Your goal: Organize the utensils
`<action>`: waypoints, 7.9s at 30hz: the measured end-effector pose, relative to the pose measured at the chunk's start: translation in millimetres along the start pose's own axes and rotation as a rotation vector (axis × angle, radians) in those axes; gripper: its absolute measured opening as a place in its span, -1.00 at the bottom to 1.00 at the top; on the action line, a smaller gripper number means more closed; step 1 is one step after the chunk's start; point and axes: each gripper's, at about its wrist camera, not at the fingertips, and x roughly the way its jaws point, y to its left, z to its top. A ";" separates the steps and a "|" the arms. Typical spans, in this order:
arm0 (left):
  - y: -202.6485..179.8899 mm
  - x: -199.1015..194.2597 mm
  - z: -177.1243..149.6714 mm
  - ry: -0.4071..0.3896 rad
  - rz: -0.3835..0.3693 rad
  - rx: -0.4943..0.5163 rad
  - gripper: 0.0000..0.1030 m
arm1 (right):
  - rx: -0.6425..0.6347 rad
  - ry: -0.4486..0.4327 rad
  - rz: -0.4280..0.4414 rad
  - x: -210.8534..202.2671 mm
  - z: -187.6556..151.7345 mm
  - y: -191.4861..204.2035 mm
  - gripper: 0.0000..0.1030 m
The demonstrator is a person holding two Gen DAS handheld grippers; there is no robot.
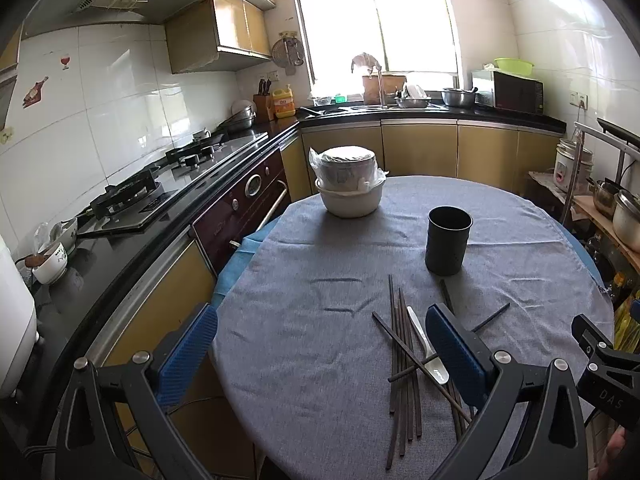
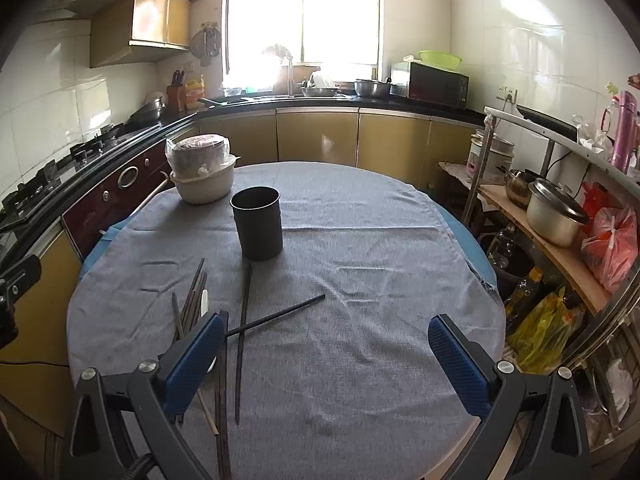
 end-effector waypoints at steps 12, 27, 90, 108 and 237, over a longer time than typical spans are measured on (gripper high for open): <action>0.7 1.0 -1.8 0.005 -0.004 0.002 1.00 | 0.010 0.010 0.010 3.8 -2.3 -0.4 1.00; 0.9 3.8 -4.0 0.011 -0.011 0.005 1.00 | 0.016 0.021 0.024 5.5 -3.4 0.1 1.00; 19.0 196.4 -6.9 0.550 -0.277 -0.162 0.60 | 0.534 0.617 0.285 221.7 3.3 -32.1 -0.18; -21.2 290.9 -19.3 0.813 -0.357 -0.390 -0.33 | 0.439 0.646 0.083 272.7 17.6 4.9 -0.69; 72.7 167.1 -47.5 0.464 -0.417 -0.281 0.08 | 0.189 0.357 0.588 165.8 9.0 43.1 -0.20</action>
